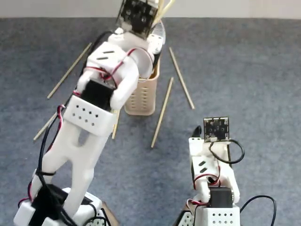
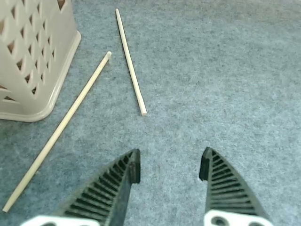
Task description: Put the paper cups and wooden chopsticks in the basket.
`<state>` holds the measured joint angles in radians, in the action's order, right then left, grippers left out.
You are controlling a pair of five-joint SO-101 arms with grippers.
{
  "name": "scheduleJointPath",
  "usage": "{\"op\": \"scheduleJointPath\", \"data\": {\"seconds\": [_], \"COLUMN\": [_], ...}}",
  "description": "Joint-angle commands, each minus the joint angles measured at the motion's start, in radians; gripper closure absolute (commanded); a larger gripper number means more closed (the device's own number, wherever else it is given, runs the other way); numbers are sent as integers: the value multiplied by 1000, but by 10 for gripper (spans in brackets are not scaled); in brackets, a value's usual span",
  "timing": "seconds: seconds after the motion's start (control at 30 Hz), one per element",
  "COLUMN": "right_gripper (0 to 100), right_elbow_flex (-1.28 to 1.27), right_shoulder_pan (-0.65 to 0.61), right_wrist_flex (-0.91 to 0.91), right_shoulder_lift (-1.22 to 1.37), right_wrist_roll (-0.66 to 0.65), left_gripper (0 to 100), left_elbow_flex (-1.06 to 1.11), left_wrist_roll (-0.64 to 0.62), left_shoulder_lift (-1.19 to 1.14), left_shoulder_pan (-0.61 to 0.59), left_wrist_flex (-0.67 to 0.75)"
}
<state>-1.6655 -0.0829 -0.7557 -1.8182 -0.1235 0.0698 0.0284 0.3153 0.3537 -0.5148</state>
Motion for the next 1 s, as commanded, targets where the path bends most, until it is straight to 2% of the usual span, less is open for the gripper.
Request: {"op": "scheduleJointPath", "data": {"seconds": [0.0, 0.17, 0.37, 0.87, 0.97], "right_gripper": [785, 785, 785, 785, 785], "right_elbow_flex": [-136, -136, -136, -136, -136], "right_shoulder_pan": [-12, -12, -12, -12, -12], "right_wrist_flex": [-2, -2, -2, -1, -1], "right_shoulder_lift": [-16, -16, -16, -16, -16], "right_wrist_roll": [-12, -12, -12, -12, -12], "left_gripper": [995, 979, 857, 857, 857], "left_elbow_flex": [68, 137, 266, 320, 320], "left_wrist_roll": [20, 20, 20, 15, 15], "left_shoulder_lift": [51, 50, 51, 62, 84], "left_shoulder_pan": [5, -22, -54, -114, -157], "left_wrist_flex": [170, 204, 244, 245, 242]}}
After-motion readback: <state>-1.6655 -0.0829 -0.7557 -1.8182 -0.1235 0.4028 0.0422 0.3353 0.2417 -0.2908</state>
